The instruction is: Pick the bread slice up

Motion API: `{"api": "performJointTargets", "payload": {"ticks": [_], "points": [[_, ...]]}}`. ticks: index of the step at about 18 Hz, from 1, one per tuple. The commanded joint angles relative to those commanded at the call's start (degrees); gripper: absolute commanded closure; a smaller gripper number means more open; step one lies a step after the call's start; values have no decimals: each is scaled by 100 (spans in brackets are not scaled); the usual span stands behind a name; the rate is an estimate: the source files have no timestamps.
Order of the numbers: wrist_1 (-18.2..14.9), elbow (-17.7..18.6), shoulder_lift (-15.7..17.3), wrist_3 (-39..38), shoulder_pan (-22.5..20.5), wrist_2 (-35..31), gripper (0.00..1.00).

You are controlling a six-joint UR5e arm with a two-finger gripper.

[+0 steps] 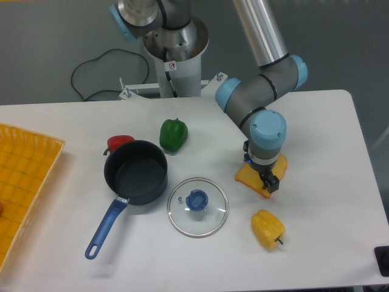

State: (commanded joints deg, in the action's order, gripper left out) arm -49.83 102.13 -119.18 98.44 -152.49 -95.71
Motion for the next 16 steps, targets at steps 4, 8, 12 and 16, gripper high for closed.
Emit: {"api": "performJointTargets", "payload": {"ticks": [4, 8, 12, 16], "points": [[9, 0, 0, -26, 0, 0, 30], [0, -26, 0, -123, 0, 0, 38], [-44, -105, 26, -132, 0, -17, 67], [-105, -158, 44, -123, 0, -18, 92]]}}
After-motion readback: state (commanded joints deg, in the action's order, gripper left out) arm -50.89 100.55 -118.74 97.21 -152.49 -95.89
